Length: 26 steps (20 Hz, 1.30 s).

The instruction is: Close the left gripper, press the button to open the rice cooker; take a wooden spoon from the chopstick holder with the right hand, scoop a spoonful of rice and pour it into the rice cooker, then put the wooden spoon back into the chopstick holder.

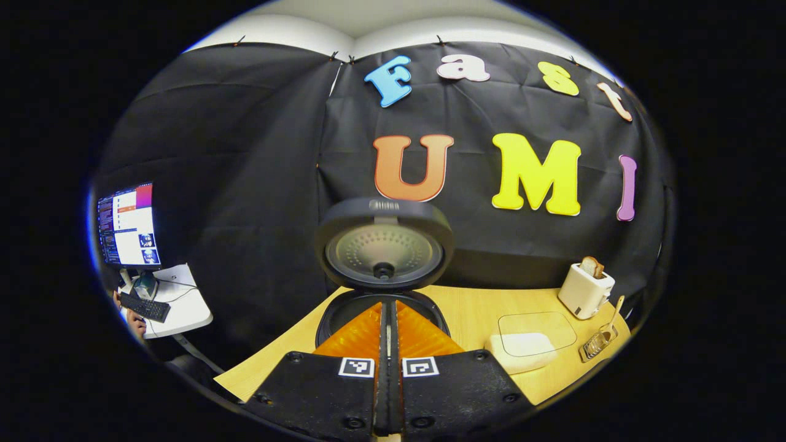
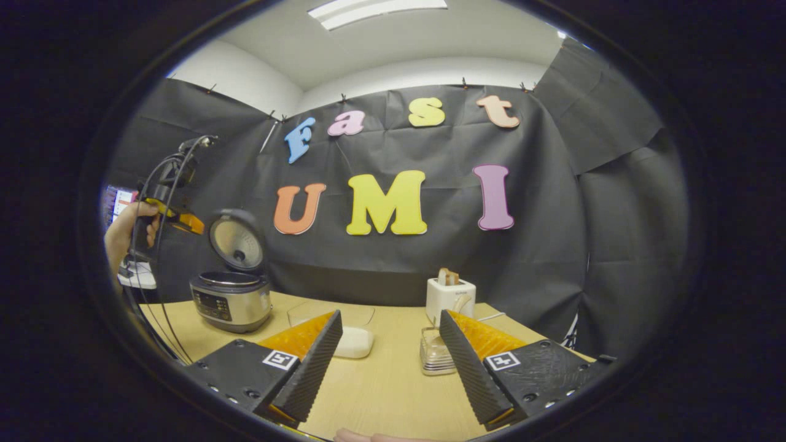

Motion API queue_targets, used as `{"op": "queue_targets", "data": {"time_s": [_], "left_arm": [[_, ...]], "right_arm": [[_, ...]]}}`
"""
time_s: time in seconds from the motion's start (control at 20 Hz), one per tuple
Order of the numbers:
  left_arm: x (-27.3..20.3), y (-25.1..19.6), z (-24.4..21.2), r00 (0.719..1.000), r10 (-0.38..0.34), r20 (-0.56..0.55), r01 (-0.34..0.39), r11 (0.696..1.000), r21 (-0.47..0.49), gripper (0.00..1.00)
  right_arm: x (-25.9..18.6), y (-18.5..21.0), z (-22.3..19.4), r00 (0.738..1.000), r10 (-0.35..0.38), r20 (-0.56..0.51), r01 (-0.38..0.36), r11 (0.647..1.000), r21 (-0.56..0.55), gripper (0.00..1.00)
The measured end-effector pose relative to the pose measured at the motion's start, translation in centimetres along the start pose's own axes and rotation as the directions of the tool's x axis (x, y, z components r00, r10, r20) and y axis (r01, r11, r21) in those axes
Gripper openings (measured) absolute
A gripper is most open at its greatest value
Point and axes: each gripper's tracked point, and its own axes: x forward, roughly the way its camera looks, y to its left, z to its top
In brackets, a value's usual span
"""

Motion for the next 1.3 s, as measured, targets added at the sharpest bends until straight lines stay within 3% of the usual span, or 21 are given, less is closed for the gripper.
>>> {"op": "queue_targets", "data": {"time_s": [0.1, 0.15, 0.2, 0.25, 0.3, 0.35, 0.4, 0.45, 0.6, 0.65, 0.85, 1.3], "left_arm": [[-1.6, -1.1, 0.3, 0.998, -0.043, 0.048, 0.041, 0.999, 0.026, 0.03], [-2.2, -1.4, 0.5, 0.996, -0.057, 0.076, 0.053, 0.998, 0.043, 0.08], [-3.0, -1.8, 0.3, 0.994, -0.065, 0.089, 0.06, 0.997, 0.055, 0.23], [-3.6, -2.2, -0.1, 0.993, -0.073, 0.09, 0.067, 0.996, 0.067, 0.33], [-3.9, -2.8, -0.7, 0.993, -0.087, 0.081, 0.081, 0.994, 0.07, 0.37], [-4.4, -3.5, -1.1, 0.991, -0.108, 0.079, 0.103, 0.992, 0.074, 0.5], [-4.6, -4.1, -1.4, 0.99, -0.121, 0.075, 0.115, 0.99, 0.084, 0.48], [-4.9, -4.3, -1.6, 0.989, -0.126, 0.084, 0.118, 0.988, 0.097, 0.52], [-5.6, -4.9, -2.5, 0.985, -0.133, 0.105, 0.12, 0.985, 0.125, 0.74], [-5.8, -5.3, -3.2, 0.986, -0.136, 0.1, 0.123, 0.985, 0.122, 0.9], [-6.3, -6.0, -4.9, 0.983, -0.131, 0.126, 0.122, 0.989, 0.079, 0.98], [-7.6, -8.4, -8.1, 0.97, -0.201, 0.133, 0.199, 0.98, 0.031, 0.98]], "right_arm": [[0.0, -0.3, -0.2, 1.0, -0.008, -0.005, 0.008, 1.0, -0.004, 0.95], [0.1, -0.5, -0.2, 1.0, -0.013, -0.01, 0.013, 1.0, -0.003, 0.95], [0.2, -0.6, -0.4, 1.0, -0.016, -0.015, 0.016, 1.0, 0.002, 0.95], [0.3, -0.8, -0.4, 1.0, -0.02, -0.02, 0.02, 1.0, 0.008, 0.95], [0.4, -0.8, -0.5, 0.999, -0.023, -0.024, 0.023, 1.0, 0.013, 0.95], [0.4, -0.9, -0.6, 0.999, -0.026, -0.029, 0.026, 1.0, 0.016, 0.95], [0.4, -1.0, -0.8, 0.999, -0.028, -0.033, 0.029, 0.999, 0.016, 0.95], [0.5, -1.2, -0.9, 0.999, -0.033, -0.037, 0.033, 0.999, 0.012, 0.95], [0.9, -1.9, -1.2, 0.998, -0.049, -0.044, 0.05, 0.999, 0.006, 0.97], [1.0, -2.2, -1.2, 0.997, -0.055, -0.045, 0.055, 0.998, 0.006, 0.97], [2.3, -4.0, -1.4, 0.995, -0.091, -0.051, 0.09, 0.996, -0.014, 0.95], [8.2, -8.2, -4.1, 0.979, -0.144, -0.147, 0.147, 0.989, 0.006, 0.97]]}}
